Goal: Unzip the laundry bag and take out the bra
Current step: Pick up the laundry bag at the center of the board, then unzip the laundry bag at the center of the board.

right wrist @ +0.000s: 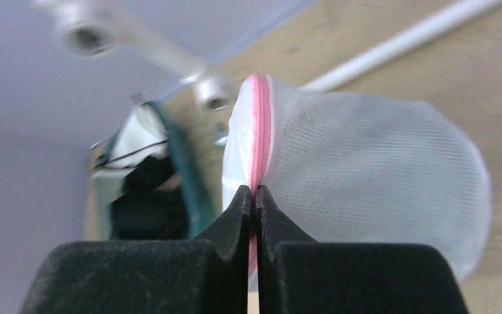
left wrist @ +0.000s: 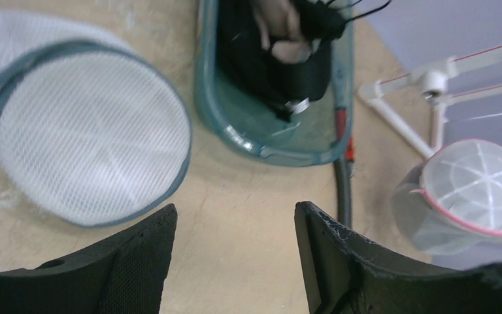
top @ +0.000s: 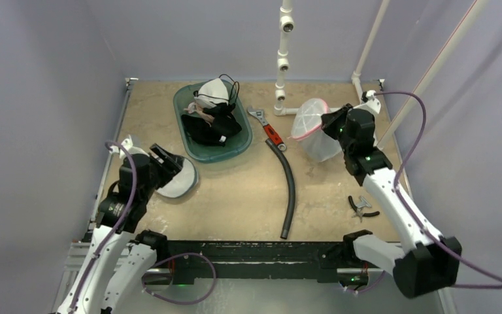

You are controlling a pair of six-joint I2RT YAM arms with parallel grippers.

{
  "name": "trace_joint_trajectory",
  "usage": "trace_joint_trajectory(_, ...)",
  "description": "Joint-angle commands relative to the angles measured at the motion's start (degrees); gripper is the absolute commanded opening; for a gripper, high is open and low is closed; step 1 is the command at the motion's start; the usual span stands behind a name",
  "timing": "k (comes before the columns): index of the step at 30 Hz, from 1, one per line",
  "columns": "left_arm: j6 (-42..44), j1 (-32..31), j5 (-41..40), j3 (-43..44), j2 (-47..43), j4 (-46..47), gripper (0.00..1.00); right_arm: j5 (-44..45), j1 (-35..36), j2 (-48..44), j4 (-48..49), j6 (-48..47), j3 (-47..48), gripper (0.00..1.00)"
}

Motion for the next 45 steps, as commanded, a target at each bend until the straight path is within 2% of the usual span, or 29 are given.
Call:
trace_joint_trajectory(1,4.7,-0.1,-3.9,8.4,-0.1,1.9,0.65,-2.8,8.1,-8.6,-7.1,-5.8,5.4,0.0)
trace_joint_trajectory(5,9.5,-0.2,-0.5,9.7,-0.5,4.6,0.65,-10.7,14.6,-13.6,-14.0,-10.0,6.7,0.0)
trace_joint_trajectory(9,14.6,-0.1,9.9,8.6,-2.3,10.7,0.7,-22.1,18.6,-16.5,-16.4,-12.5,4.9,0.0)
trace_joint_trajectory(12,15.7,-0.1,20.8,6.0,-3.9,17.5,0.74,-36.0,19.4,-17.9,-10.5,-11.2,-1.0,0.0)
trace_joint_trajectory(14,16.8,-0.2,29.7,4.2,-4.5,20.5,0.74,-42.1,19.6,-19.0,-5.0,-9.3,-5.3,0.0)
trace_joint_trajectory(17,18.4,-0.2,36.5,1.9,-5.7,21.4,0.74,-47.8,19.5,-18.6,2.1,-6.1,-9.9,0.0)
trace_joint_trajectory(23,20.6,-0.1,37.4,-1.7,-8.1,18.4,0.74,-48.3,19.5,-13.4,6.5,-3.4,-15.2,0.0)
trace_joint_trajectory(29,16.6,-0.2,41.5,-6.6,-6.5,21.5,0.74,-43.8,19.5,-5.9,5.1,-9.9,-14.6,0.0)
trace_joint_trajectory(32,11.8,-0.3,43.9,-10.3,-6.7,24.5,0.73,-43.4,19.2,-5.3,6.6,-11.2,-15.2,0.0)
trace_joint_trajectory(35,5.0,-1.3,45.0,-16.0,-10.9,28.7,0.74,-47.0,18.4,-5.7,9.3,-11.3,-16.3,0.0)
trace_joint_trajectory(40,-4.5,-5.4,42.8,-24.1,-18.0,34.8,0.76,-55.0,15.5,-7.6,17.9,-5.1,-20.1,0.0)
trace_joint_trajectory(45,-7.7,-11.2,39.6,-26.9,-12.0,41.6,0.77,-57.2,14.2,-6.8,21.7,-2.5,-20.9,0.0)
